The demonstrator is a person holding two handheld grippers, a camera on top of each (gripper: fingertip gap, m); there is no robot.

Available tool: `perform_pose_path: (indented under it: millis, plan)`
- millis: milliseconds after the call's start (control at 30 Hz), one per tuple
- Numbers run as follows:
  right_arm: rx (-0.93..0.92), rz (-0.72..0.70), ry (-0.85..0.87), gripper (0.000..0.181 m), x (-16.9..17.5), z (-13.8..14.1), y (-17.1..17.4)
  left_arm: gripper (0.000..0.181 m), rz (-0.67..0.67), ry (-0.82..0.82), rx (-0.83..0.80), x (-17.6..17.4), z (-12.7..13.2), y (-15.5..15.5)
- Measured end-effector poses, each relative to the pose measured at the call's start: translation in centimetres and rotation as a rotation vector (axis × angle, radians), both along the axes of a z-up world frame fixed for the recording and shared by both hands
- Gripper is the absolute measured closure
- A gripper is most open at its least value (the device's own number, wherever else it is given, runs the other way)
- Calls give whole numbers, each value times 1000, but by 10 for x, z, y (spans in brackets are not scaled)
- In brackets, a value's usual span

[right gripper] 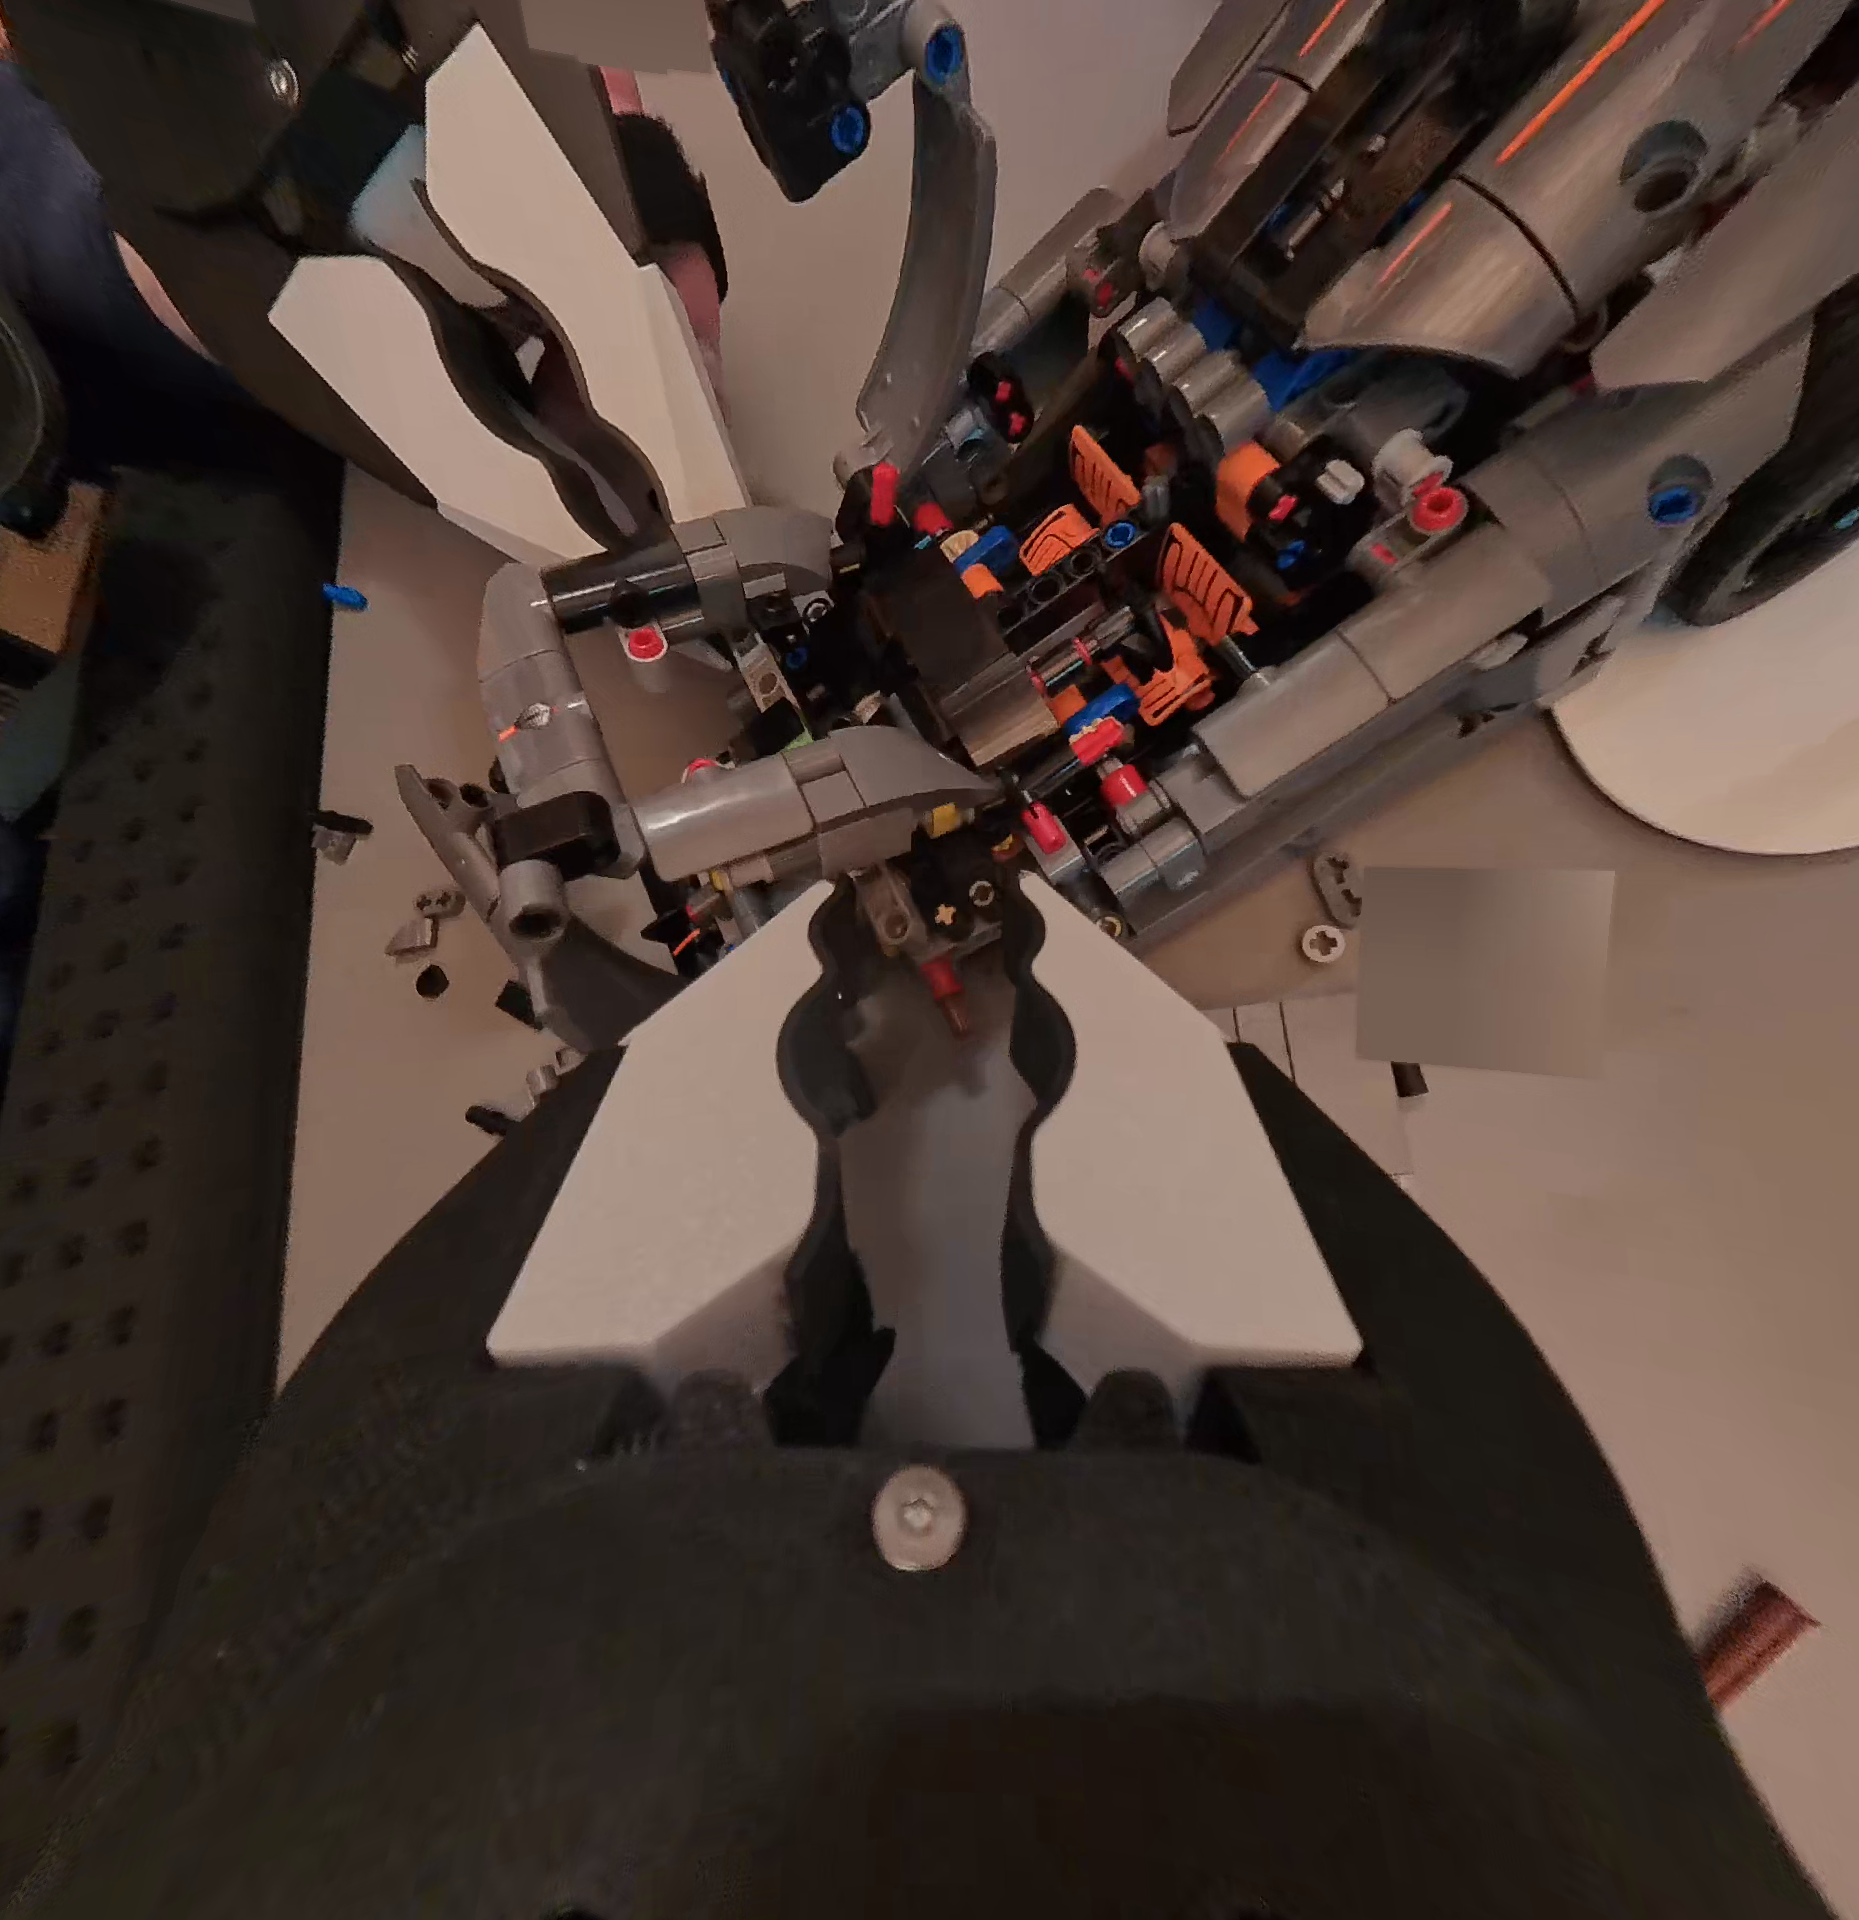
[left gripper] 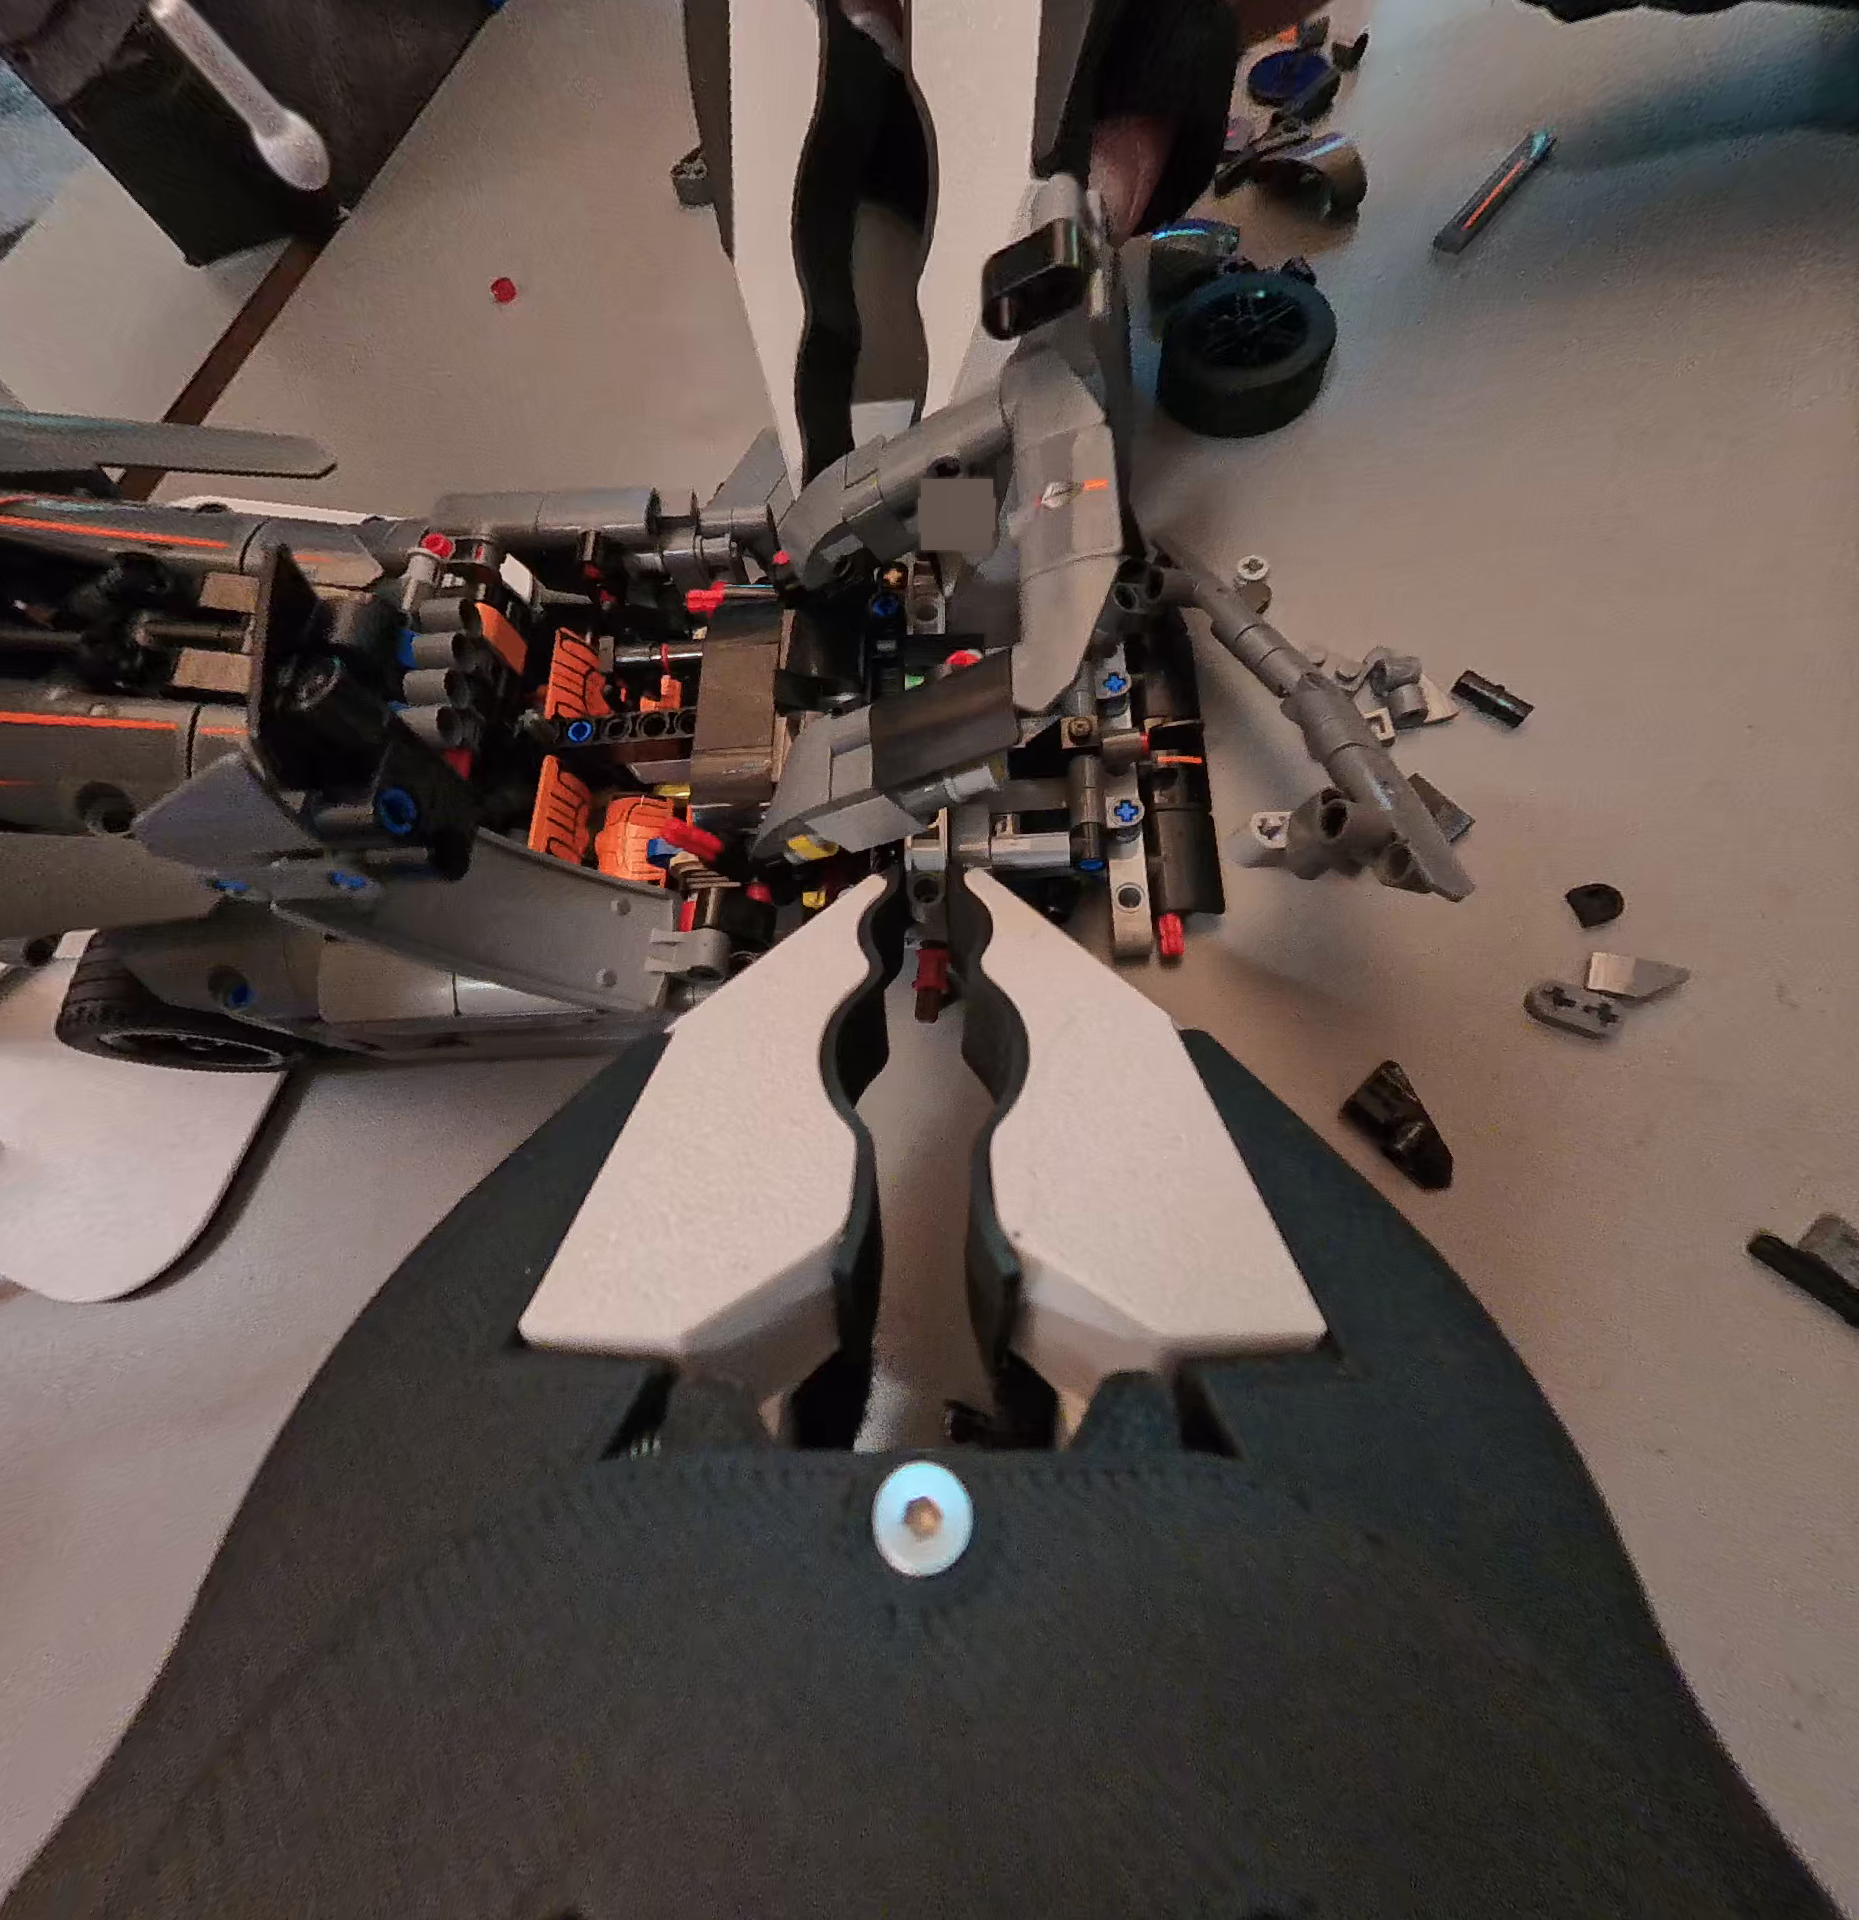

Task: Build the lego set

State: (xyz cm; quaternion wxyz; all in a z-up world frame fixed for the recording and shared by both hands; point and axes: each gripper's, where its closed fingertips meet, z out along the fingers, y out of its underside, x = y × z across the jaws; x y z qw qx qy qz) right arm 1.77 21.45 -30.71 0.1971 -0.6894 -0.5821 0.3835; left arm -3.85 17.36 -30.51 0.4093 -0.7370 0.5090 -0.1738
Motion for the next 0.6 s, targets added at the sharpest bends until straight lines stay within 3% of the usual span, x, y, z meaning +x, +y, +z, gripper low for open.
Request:
perform_pose_path:
  millis: [600]
  plan:
    - [-238,-45,40,161,-4,0,5,177,20,-62,-62,0,0,2]
